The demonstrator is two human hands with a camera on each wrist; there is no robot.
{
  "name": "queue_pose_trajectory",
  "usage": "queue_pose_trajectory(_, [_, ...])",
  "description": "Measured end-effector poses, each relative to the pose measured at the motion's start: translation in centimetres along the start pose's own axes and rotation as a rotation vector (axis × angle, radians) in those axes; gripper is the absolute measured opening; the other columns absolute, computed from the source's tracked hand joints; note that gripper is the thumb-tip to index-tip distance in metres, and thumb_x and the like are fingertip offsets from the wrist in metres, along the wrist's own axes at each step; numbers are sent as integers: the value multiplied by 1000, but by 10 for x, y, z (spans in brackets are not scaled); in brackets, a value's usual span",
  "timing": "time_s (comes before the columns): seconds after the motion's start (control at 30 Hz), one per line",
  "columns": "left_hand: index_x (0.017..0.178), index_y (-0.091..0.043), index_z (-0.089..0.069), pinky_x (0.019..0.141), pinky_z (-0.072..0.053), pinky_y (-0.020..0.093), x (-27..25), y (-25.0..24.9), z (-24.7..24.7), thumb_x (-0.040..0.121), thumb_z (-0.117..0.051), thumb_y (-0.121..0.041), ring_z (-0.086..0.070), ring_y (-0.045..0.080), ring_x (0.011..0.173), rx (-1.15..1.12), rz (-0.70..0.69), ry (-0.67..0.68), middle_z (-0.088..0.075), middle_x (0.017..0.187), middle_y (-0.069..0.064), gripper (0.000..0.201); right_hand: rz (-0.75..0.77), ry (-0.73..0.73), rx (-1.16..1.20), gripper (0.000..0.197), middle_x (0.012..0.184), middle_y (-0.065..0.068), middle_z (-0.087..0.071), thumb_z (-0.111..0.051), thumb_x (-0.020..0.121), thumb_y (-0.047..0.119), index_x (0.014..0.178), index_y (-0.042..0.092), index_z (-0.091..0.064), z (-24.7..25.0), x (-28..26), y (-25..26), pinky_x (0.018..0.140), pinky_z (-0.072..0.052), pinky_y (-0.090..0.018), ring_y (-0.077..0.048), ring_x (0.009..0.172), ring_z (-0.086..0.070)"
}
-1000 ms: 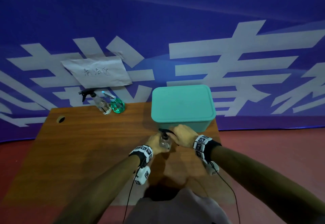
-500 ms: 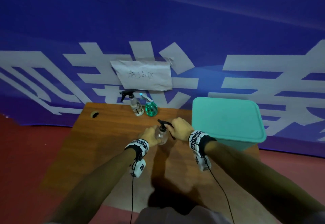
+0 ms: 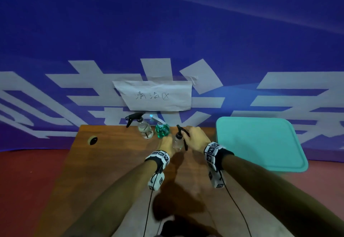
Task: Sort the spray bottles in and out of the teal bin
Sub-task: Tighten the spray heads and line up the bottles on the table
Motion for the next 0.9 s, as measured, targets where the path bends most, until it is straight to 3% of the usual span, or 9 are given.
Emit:
queue_pose_trajectory(0.03, [119,-11,-62,79,-55,35,10,-4,-6,83,-75,-25,-66,28,92,19,-19,16,-69,107,9,41,-32,11,-2,31,80,-4,-70,-45,97,42,93,18,-64,-1,4,-7,60,-56,-40,-26,69,-67])
queue_pose_trajectory(0.2, [101,-7,-66,72,-55,34,44,-17,-32,91,-60,-11,-69,31,86,103,-55,114,-71,94,13,12,-161,43,-30,39,83,-6,-70,-43,97,46,92,15,-67,-10,21,-40,66,-58,-40,-27,71,-67])
queue_pose_trajectory(0.33, [97,-9,-65,69,-47,30,62,-21,-39,93,-59,-10,-68,30,86,90,-75,136,-72,96,13,8,-187,17,-28,40,84,-10,-70,-44,96,45,90,12,-66,-20,33,-59,64,-56,-40,-30,72,-67])
queue_pose_trajectory(0.47, [102,-5,-66,77,-54,36,78,-6,-44,94,-61,-10,-70,33,93,85,-32,152,-72,99,17,11,-204,36,-27,43,78,-9,-68,-46,99,45,85,10,-66,-29,45,-58,61,-57,-40,-28,66,-66])
queue_pose_trajectory(0.6, [131,-11,-42,79,-57,42,88,12,-45,91,-67,-26,-69,32,88,4,27,119,-70,99,14,49,-151,41,-76,34,79,-7,-66,-43,102,39,89,12,-61,-34,60,-48,62,-51,-35,-28,70,-64])
queue_pose_trajectory(0.67, [142,-10,-38,90,-54,45,91,19,-43,89,-69,-28,-66,35,103,6,18,83,-66,116,18,64,-87,49,-117,30,85,-9,-69,-42,102,39,97,14,-58,-38,69,-41,62,-49,-34,-31,76,-66])
queue_pose_trajectory(0.73, [148,-7,-33,94,-52,44,90,25,-40,84,-75,-20,-63,36,110,64,-5,73,-63,122,17,77,-26,75,-163,25,90,-9,-70,-43,101,39,100,16,-55,-45,76,-33,64,-46,-34,-33,81,-67])
queue_pose_trajectory(0.8, [138,-10,-46,93,-53,43,87,34,-37,85,-75,-22,-63,34,110,79,19,76,-64,120,14,61,12,97,-240,23,94,-9,-70,-43,100,37,102,16,-53,-48,82,-28,67,-45,-35,-34,86,-67])
queue_pose_trajectory(0.9, [105,-15,-64,84,-56,41,82,53,-28,89,-70,-36,-66,29,96,89,80,71,-67,103,7,27,35,101,-323,20,97,-9,-70,-41,102,29,110,15,-52,-49,91,-23,73,-50,-37,-34,89,-69])
Point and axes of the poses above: each hand's wrist, its own x-axis towards the middle knuckle, its own z-axis out of the back of the hand, y = z × x, the point moved 10 cm from there along x, towards the middle knuckle
